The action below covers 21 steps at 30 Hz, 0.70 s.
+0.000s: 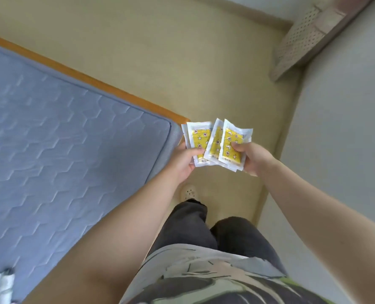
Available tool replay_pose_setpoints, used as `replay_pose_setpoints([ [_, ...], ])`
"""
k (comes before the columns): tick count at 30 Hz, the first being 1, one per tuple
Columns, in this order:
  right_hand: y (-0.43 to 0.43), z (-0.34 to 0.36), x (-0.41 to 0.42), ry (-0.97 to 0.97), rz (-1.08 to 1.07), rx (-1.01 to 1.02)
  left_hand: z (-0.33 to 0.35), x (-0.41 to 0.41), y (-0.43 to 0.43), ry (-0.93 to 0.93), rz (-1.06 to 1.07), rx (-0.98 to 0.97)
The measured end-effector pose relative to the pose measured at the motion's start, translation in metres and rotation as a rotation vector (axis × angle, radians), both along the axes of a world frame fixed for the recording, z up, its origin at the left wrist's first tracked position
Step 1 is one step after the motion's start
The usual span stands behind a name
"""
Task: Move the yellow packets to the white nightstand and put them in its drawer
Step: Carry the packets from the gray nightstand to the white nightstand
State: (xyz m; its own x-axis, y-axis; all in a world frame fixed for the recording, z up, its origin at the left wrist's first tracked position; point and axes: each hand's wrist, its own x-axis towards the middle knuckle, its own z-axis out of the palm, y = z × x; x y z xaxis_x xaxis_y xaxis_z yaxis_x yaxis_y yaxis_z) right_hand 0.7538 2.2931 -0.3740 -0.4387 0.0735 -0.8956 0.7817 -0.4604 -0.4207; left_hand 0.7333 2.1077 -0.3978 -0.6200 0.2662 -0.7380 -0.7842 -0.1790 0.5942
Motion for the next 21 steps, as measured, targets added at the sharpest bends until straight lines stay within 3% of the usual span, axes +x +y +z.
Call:
replay_pose_setpoints([
  [9, 0.105, 0.003, -0.168, 0.008, 0.056, 0.139, 0.000, -0.179, 0.098, 0.047, 0.044, -0.179],
  [13, 0.143, -0.009, -0.277, 0.064, 0.135, 0.103, 0.000, -0.265, 0.122, 0.059, 0.145, -0.250],
  [21, 0.135, -0.002, -0.463, 0.081, 0.386, 0.096, 0.012, -0.392, 0.129, -0.026, 0.393, -0.260],
])
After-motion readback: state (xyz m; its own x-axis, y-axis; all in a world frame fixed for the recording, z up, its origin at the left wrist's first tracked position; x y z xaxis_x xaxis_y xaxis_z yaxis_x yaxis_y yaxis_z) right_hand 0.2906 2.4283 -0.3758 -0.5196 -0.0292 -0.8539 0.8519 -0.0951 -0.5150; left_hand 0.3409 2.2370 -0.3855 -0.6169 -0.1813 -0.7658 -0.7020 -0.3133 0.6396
